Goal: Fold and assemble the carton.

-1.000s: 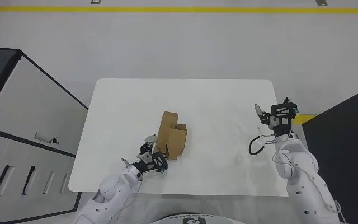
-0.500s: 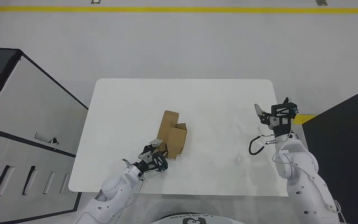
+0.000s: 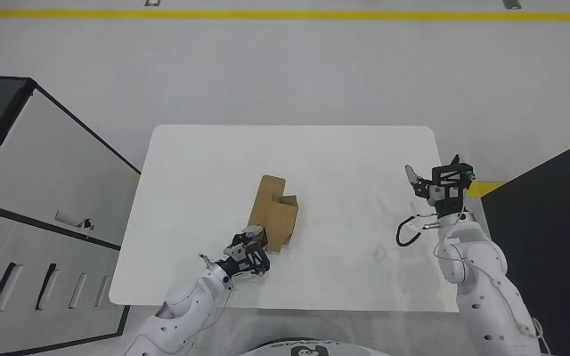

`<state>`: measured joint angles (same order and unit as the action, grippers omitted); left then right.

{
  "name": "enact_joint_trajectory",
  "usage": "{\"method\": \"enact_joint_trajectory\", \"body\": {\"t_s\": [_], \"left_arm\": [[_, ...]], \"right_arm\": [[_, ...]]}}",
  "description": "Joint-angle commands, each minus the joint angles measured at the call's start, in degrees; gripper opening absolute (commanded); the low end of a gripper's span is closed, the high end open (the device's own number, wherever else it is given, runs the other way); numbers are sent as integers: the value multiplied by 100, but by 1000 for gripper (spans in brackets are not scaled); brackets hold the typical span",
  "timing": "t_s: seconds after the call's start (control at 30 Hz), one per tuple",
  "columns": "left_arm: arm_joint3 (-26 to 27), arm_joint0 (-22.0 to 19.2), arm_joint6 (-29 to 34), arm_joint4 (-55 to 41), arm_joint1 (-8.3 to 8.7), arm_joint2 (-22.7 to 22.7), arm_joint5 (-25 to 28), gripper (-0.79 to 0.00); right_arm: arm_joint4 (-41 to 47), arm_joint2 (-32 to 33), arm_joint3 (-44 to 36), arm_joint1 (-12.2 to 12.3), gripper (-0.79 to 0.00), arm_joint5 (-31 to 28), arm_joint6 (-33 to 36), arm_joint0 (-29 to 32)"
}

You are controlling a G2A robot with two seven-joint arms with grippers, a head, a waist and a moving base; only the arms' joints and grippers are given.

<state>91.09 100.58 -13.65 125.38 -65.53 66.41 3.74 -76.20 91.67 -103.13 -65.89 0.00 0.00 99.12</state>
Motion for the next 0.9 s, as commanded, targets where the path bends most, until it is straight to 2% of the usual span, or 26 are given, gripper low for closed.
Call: {"method": "enact_joint_trajectory", "body": {"t_s": [0.0,0.4,0.47,0.5,0.53,0.57,0.6,0.87], "left_arm": [[-29,-14,33,-86,-14,-24,-92,-397],[-238,-194,211,-286,-76,-191,-315,-443],[-282,-256,237,-463,-99,-215,-327,-483],[-305,-282,234,-490,-105,-222,-350,-533],[-317,-300,228,-534,-111,-227,-374,-600],[-321,-313,213,-584,-116,-230,-384,-736],[-321,-324,186,-606,-117,-230,-379,-785],[43,-258,-54,-745,-55,30,-131,-785]], "right_arm": [[0,0,0,0,0,0,0,0],[0,0,0,0,0,0,0,0],[0,0,0,0,0,0,0,0],[0,0,0,0,0,0,0,0],[0,0,0,0,0,0,0,0],[0,0,0,0,0,0,0,0],[0,0,0,0,0,0,0,0],[0,0,0,0,0,0,0,0]]}}
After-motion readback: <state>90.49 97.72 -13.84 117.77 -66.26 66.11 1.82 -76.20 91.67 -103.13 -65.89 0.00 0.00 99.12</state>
